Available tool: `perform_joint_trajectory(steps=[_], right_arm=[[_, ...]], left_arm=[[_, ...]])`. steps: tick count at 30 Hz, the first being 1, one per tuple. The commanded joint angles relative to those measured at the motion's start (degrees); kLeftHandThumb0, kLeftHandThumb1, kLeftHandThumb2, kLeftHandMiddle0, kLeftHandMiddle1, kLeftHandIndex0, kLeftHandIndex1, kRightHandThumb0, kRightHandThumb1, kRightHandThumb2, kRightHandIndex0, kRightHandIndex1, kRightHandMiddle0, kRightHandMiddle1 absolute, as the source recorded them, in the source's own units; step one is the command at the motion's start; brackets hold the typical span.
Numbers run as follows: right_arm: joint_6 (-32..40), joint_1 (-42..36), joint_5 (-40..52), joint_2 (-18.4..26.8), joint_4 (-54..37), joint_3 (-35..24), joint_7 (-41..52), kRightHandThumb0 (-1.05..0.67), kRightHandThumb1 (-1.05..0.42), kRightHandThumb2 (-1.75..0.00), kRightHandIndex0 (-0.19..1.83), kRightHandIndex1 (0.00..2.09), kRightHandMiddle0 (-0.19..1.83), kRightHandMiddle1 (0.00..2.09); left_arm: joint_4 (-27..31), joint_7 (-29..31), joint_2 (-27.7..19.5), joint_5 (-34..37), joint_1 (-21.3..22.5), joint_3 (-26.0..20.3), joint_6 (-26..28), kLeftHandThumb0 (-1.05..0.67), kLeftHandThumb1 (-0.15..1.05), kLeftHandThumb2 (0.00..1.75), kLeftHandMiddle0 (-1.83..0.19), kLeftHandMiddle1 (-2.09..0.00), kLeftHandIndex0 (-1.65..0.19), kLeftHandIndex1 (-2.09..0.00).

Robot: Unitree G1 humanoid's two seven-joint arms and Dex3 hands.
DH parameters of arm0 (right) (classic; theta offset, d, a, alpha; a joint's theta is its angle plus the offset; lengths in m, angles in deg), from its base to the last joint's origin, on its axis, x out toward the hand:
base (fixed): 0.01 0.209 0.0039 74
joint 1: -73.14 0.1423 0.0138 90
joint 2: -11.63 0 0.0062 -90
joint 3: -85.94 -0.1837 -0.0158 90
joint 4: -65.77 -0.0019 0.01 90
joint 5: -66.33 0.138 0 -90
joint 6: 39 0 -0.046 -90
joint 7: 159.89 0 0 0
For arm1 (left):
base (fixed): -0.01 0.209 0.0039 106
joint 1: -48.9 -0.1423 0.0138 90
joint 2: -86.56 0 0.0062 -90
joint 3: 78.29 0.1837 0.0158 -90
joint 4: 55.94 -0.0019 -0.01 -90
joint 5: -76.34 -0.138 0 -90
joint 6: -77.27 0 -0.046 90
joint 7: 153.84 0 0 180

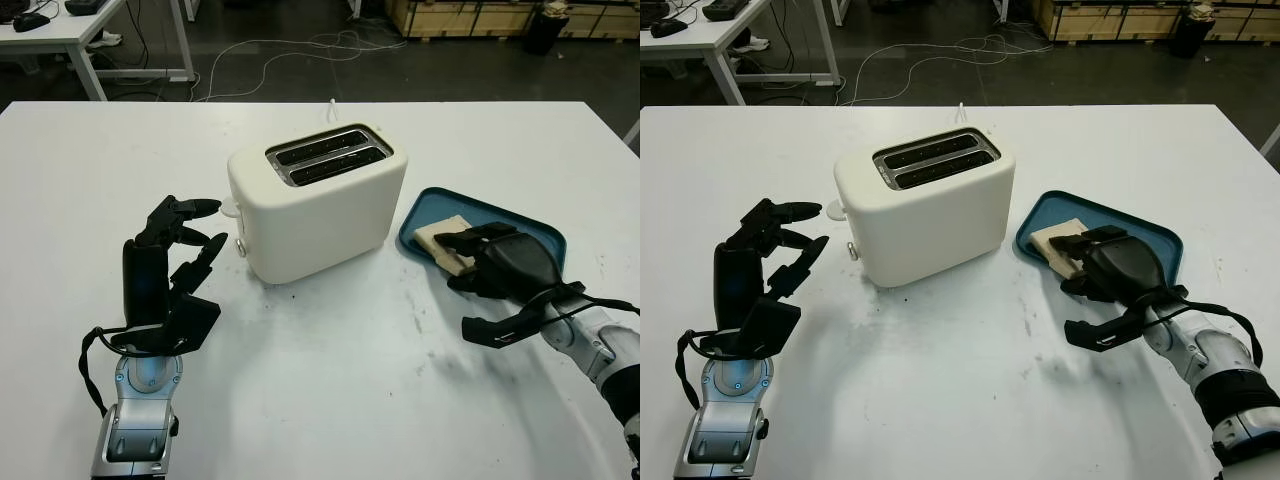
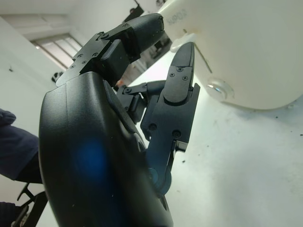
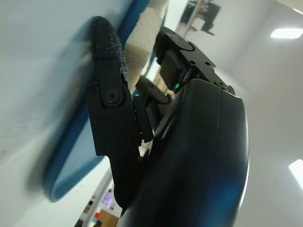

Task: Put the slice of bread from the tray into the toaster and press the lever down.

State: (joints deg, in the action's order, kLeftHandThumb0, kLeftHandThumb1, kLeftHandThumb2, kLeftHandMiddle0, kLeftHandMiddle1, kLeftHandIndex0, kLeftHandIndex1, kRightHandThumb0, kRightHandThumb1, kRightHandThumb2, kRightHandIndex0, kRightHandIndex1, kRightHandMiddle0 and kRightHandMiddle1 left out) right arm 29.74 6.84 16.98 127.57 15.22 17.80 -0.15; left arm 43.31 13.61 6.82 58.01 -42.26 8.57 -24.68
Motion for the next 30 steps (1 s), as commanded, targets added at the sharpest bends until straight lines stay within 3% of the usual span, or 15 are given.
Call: perform_joint_trajectory(steps=[1,3,5,9,10,13,25,28,30], right_arm=[[-0.2,-0.2,-0.9,0.5,0.3,0.8,-1.0,-0.56,-0.92,-0.16,0.81,1.39,1.02,0.28],[-0.3,-0.1,-1.4,0.7,0.3,1.0,-1.8,-0.57,-0.92,-0.18,0.83,1.53,1.07,0.32],[-0.5,0.0,-1.5,0.9,0.4,1.1,-2.4,-0.58,-0.92,-0.18,0.8,1.69,1.0,0.58],[-0.6,0.3,-2.3,1.3,0.6,1.7,-4.1,-0.58,-0.92,-0.17,0.79,1.71,0.93,0.72],[-0.2,0.3,-2.5,1.4,0.5,1.8,-4.1,-0.59,-0.92,-0.18,0.79,1.73,0.86,0.96],[0.0,0.6,-2.8,1.4,0.5,2.1,-4.6,-0.6,-0.92,-0.2,0.78,1.74,0.81,1.09],[-2.5,1.5,0.0,1.6,0.6,1.0,-3.2,-0.58,-0.92,-0.15,0.79,1.75,0.88,0.77],[-2.2,1.7,0.4,1.7,0.2,0.8,-1.2,-0.59,-0.92,-0.2,0.76,1.74,0.88,0.71],[-2.4,1.8,0.8,1.8,-0.2,0.4,-0.2,-0.6,-0.92,-0.25,0.75,1.75,0.83,0.91]], left_arm=[[0.2,-0.3,-0.1,-0.5,0.0,0.0,-0.3,-0.2,0.92,0.14,-0.51,-1.38,-0.56,-0.81],[0.3,-0.3,-0.1,-0.4,0.0,0.0,-0.3,-0.18,0.92,0.14,-0.51,-1.38,-0.55,-0.81],[0.1,-0.2,-0.1,0.0,0.0,0.0,-0.6,-0.18,0.92,0.15,-0.5,-1.38,-0.55,-0.81],[0.2,-0.4,0.0,-0.2,-0.1,0.0,-0.3,-0.19,0.92,0.15,-0.5,-1.39,-0.55,-0.81],[0.1,-0.5,-0.1,-0.4,-0.1,0.0,-0.5,-0.2,0.92,0.15,-0.5,-1.39,-0.55,-0.81],[-0.2,-0.6,-0.2,-0.4,0.0,0.0,-1.0,-0.2,0.92,0.15,-0.51,-1.38,-0.55,-0.81],[0.1,-0.6,-0.1,-0.4,-0.1,0.1,-0.4,-0.19,0.92,0.15,-0.48,-1.38,-0.55,-0.82],[-0.3,-0.6,-0.1,-0.1,-0.1,0.0,-0.8,-0.18,0.92,0.15,-0.49,-1.37,-0.54,-0.82],[-0.5,-0.7,-0.2,-0.1,0.0,0.0,-1.0,-0.19,0.92,0.15,-0.49,-1.36,-0.54,-0.82]])
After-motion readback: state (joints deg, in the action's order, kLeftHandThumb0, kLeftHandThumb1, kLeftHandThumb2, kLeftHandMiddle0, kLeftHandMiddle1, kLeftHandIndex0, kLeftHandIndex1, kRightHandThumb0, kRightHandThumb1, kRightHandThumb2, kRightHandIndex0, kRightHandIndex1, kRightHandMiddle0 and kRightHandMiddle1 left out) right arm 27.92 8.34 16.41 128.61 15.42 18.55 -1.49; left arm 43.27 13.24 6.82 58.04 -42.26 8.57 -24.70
